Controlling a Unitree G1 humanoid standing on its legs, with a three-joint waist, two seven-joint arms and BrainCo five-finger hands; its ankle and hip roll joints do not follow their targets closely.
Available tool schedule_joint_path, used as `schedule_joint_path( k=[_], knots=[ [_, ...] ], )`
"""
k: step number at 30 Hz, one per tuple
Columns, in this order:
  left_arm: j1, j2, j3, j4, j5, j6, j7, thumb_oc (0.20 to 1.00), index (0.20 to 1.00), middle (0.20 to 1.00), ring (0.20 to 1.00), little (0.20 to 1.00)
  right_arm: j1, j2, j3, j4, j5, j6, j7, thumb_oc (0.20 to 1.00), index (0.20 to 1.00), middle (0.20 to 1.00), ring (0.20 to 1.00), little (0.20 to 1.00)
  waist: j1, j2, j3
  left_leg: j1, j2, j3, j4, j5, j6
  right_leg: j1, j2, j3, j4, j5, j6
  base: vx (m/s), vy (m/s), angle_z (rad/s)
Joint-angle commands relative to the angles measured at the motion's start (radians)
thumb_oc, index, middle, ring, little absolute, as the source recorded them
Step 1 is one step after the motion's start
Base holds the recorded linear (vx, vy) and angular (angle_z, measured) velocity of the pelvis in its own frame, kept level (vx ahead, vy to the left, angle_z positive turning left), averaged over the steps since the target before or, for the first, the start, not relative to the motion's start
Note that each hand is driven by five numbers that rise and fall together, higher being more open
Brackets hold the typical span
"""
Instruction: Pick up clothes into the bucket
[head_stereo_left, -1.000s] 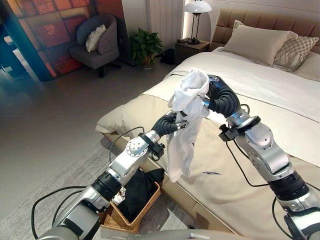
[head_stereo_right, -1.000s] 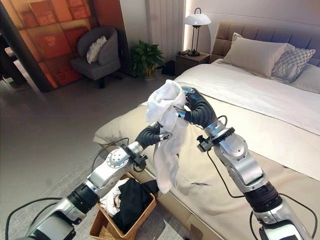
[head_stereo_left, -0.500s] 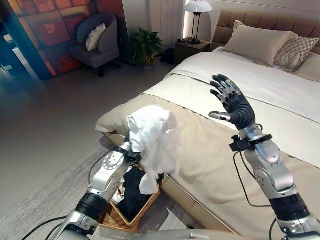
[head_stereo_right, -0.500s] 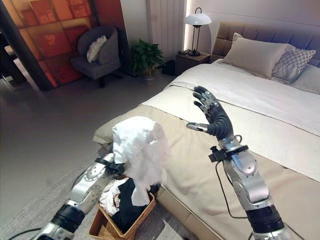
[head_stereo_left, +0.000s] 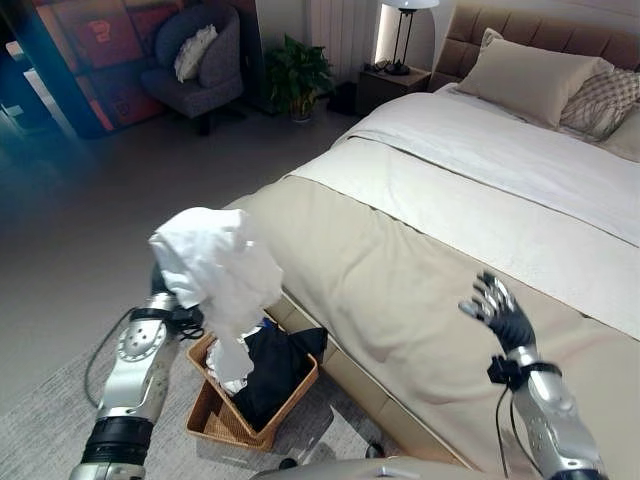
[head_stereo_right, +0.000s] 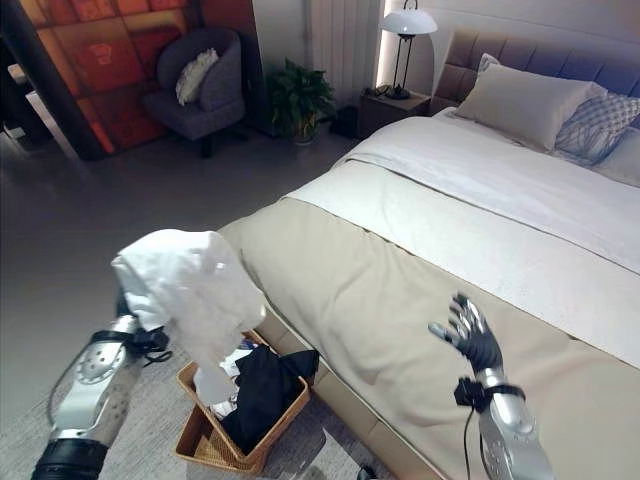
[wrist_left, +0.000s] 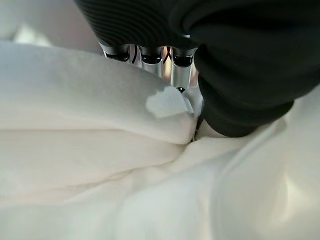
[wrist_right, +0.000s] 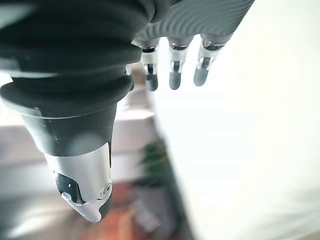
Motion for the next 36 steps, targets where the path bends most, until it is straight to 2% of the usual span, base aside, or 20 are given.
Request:
schedule_joint_path(
  k=[1,4,7,11,15,18,19,24,25,26,27,32,36],
  knots=[
    [-0.05,0.074,0.059,0.009,0.121,-0.104,0.056,0.2,0.2,0.2,0.2,0.2,-0.031,0.008,0.011,0.06,-0.078,-0.03,-0.001,1.0,1.0,1.0,1.0,1.0,-0.007,-0.045,-0.009,-0.094,-0.032,-0.027,0.145,-0.086,0.01,-0.035,-0.078,-0.048,0.137,-0.072,0.049,-0.12,0.019,0.03],
    [-0.067,0.085,0.062,0.061,0.139,-0.121,0.088,0.2,0.2,0.2,0.2,0.2,-0.046,-0.003,0.045,0.263,-0.141,-0.028,-0.024,1.0,1.0,1.0,1.0,1.0,-0.005,-0.049,0.043,-0.146,-0.042,-0.032,0.188,-0.09,0.014,-0.086,-0.085,-0.042,0.179,-0.073,0.046,-0.15,0.031,0.02],
    [-0.125,0.113,0.044,0.164,0.125,-0.144,0.127,0.2,0.2,0.2,0.2,0.2,-0.088,-0.058,0.12,0.429,-0.27,-0.025,-0.037,1.0,1.0,1.0,1.0,1.0,-0.006,-0.046,0.119,-0.237,-0.056,-0.035,0.253,-0.093,0.022,-0.184,-0.098,-0.027,0.252,-0.071,0.041,-0.2,0.056,0.0],
    [-0.197,0.136,0.017,0.221,0.104,-0.162,0.16,0.2,0.2,0.2,0.2,0.2,-0.117,-0.091,0.162,0.509,-0.324,-0.025,-0.055,1.0,1.0,1.0,1.0,1.0,-0.012,-0.05,0.167,-0.318,-0.056,-0.034,0.299,-0.089,0.023,-0.267,-0.108,-0.015,0.293,-0.066,0.038,-0.13,0.028,-0.04],
    [-0.295,0.164,-0.022,0.284,0.088,-0.186,0.227,0.2,0.2,0.2,0.2,0.2,-0.146,-0.101,0.184,0.568,-0.328,-0.04,-0.091,1.0,1.0,1.0,1.0,1.0,-0.028,-0.067,0.225,-0.427,-0.049,-0.035,0.37,-0.087,0.019,-0.37,-0.118,-0.001,0.339,-0.061,0.034,-0.11,-0.005,0.0],
    [-0.39,0.21,-0.061,0.331,0.069,-0.205,0.28,0.2,0.2,0.2,0.2,0.2,-0.177,-0.1,0.209,0.572,-0.31,-0.059,-0.116,1.0,1.0,1.0,1.0,1.0,-0.038,-0.085,0.28,-0.543,-0.042,-0.035,0.459,-0.104,0.017,-0.479,-0.117,0.017,0.402,-0.073,0.024,-0.13,-0.015,-0.02],
    [-0.391,0.21,-0.062,0.332,0.069,-0.206,0.28,0.2,0.2,0.2,0.2,0.2,-0.177,-0.099,0.209,0.572,-0.31,-0.059,-0.116,1.0,1.0,1.0,1.0,1.0,-0.038,-0.085,0.279,-0.546,-0.042,-0.035,0.461,-0.104,0.017,-0.482,-0.117,0.017,0.403,-0.073,0.024,-0.13,-0.015,-0.03],
    [-0.503,0.263,-0.105,0.376,0.051,-0.224,0.34,0.2,0.2,0.2,0.2,0.2,-0.209,-0.093,0.238,0.564,-0.284,-0.086,-0.152,1.0,1.0,1.0,1.0,1.0,-0.058,-0.109,0.339,-0.716,-0.041,-0.032,0.56,-0.111,0.018,-0.648,-0.115,0.034,0.485,-0.074,0.018,-0.13,-0.016,-0.07],
    [-0.522,0.275,-0.116,0.386,0.054,-0.229,0.355,0.2,0.2,0.2,0.2,0.2,-0.22,-0.091,0.246,0.556,-0.28,-0.092,-0.162,1.0,1.0,1.0,1.0,1.0,-0.063,-0.114,0.343,-0.762,-0.041,-0.032,0.58,-0.112,0.018,-0.694,-0.114,0.039,0.503,-0.074,0.017,-0.04,-0.031,-0.09],
    [-0.536,0.281,-0.122,0.391,0.05,-0.229,0.358,0.2,0.2,0.2,0.2,0.2,-0.23,-0.093,0.252,0.554,-0.273,-0.095,-0.168,1.0,1.0,1.0,1.0,1.0,-0.062,-0.113,0.344,-0.775,-0.036,-0.043,0.601,-0.145,0.012,-0.705,-0.107,0.049,0.522,-0.103,0.024,-0.01,-0.029,-0.11],
    [-0.558,0.28,-0.129,0.401,0.038,-0.231,0.368,0.2,0.2,0.2,0.2,0.2,-0.241,-0.088,0.257,0.558,-0.265,-0.098,-0.175,1.0,1.0,1.0,1.0,1.0,-0.064,-0.116,0.351,-0.807,-0.035,-0.043,0.621,-0.149,0.013,-0.74,-0.105,0.047,0.541,-0.105,0.024,0.01,-0.025,-0.07],
    [-0.686,0.348,-0.196,0.463,0.022,-0.237,0.399,0.2,0.2,0.2,0.2,0.2,-0.276,-0.096,0.255,0.493,-0.202,-0.135,-0.209,1.0,1.0,1.0,1.0,1.0,-0.085,-0.141,0.395,-0.972,-0.025,-0.046,0.707,-0.156,0.011,-0.894,-0.104,0.052,0.594,-0.089,0.03,-0.09,-0.016,-0.02],
    [-0.766,0.378,-0.239,0.497,0.018,-0.239,0.411,0.2,0.2,0.2,0.2,0.2,-0.28,-0.095,0.253,0.46,-0.175,-0.154,-0.222,1.0,1.0,1.0,1.0,1.0,-0.093,-0.148,0.407,-1.058,-0.025,-0.051,0.741,-0.157,0.009,-0.974,-0.105,0.053,0.617,-0.082,0.034,-0.05,0.002,0.05]
  ],
)
